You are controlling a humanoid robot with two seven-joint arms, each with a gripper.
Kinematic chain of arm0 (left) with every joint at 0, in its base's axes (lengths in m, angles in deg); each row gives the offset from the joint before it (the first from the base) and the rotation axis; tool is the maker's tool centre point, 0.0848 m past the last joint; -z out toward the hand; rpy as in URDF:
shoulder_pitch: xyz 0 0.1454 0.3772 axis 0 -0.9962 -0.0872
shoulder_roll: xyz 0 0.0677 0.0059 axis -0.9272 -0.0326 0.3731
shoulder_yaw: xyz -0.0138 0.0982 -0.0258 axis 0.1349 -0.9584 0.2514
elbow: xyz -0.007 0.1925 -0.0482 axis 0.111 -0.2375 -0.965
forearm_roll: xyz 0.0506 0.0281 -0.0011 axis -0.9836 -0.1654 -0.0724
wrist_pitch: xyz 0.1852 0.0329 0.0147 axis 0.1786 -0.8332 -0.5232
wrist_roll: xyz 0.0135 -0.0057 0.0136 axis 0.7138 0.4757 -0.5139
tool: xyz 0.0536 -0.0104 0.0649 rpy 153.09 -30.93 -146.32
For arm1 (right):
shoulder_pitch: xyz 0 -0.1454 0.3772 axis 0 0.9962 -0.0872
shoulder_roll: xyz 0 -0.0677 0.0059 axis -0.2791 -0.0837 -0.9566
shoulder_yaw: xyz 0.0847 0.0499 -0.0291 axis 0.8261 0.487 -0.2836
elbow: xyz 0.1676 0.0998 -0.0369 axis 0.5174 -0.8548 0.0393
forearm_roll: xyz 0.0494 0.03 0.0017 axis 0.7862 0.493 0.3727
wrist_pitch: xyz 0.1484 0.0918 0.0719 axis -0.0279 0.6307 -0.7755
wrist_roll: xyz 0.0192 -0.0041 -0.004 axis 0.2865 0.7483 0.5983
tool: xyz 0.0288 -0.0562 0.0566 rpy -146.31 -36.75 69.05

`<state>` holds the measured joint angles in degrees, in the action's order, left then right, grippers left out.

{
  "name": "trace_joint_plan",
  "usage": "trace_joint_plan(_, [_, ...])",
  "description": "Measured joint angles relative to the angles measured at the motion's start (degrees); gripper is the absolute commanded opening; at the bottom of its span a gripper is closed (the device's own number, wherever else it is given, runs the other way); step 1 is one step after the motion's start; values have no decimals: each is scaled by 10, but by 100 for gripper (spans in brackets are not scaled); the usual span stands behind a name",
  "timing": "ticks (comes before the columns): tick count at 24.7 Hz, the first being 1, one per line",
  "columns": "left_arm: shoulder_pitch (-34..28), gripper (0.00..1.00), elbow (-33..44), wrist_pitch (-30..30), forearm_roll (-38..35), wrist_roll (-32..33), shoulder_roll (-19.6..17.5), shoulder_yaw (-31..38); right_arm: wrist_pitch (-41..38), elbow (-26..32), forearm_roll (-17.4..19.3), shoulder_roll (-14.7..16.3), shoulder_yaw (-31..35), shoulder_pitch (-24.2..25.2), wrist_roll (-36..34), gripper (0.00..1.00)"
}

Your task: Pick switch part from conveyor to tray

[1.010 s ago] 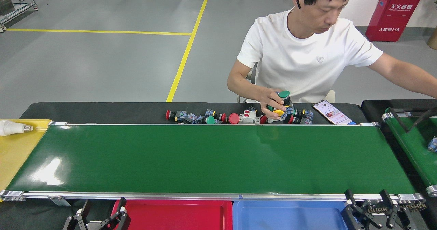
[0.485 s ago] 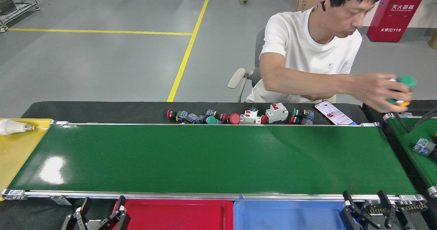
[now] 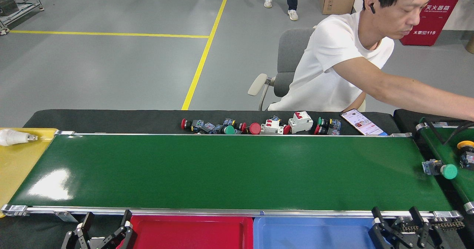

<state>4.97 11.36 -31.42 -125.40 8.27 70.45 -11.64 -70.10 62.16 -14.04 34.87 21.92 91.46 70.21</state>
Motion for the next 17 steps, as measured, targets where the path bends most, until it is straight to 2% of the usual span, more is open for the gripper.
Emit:
trace_joint_plan(4, [0,100,0,3,24,-1,0,0,-25,0,22,0,0,0,6,100])
trace_joint_plan(8, [0,100,0,3,25,4,0,0,-29,0,25,0,6,0,51,100])
trace_joint_plan(13, [0,100,0,4,25,5,-15,-2,-29,-5,26,14,75,-7,100,100])
trace_joint_plan(17, [0,100,0,5,25,5,-15,-6,-27,-31,26,16,87,-34,108,98])
